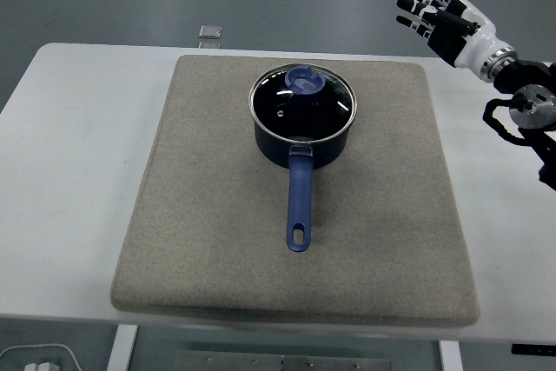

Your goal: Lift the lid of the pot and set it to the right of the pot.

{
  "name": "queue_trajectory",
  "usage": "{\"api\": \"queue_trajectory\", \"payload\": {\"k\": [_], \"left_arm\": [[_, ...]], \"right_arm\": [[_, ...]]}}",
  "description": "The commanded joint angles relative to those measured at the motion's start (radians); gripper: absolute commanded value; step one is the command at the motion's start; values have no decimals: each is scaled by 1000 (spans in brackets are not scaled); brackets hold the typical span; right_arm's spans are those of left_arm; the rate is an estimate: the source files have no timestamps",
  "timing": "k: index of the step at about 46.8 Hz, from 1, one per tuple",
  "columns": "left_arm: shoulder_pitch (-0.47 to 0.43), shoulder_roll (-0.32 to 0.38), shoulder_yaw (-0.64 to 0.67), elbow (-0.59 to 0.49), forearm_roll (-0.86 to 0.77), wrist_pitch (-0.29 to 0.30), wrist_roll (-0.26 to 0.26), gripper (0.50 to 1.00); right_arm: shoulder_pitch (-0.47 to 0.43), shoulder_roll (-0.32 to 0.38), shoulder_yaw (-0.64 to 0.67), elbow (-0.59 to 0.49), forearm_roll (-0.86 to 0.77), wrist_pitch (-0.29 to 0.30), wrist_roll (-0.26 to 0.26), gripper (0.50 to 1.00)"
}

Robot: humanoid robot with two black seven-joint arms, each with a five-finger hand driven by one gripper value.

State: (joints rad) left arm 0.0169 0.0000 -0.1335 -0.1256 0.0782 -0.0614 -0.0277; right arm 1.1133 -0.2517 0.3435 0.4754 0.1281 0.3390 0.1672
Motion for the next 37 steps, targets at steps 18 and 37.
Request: {"api": "queue_trajectory", "payload": {"k": [18,37], "left_arm": [[0,0,0,0,0,0,0,1000],[0,0,0,0,0,0,0,1000]], "right_arm": [[36,-3,-3,8,-165,15,0,924],[77,-87,-4,167,-364,26,3,921]]}}
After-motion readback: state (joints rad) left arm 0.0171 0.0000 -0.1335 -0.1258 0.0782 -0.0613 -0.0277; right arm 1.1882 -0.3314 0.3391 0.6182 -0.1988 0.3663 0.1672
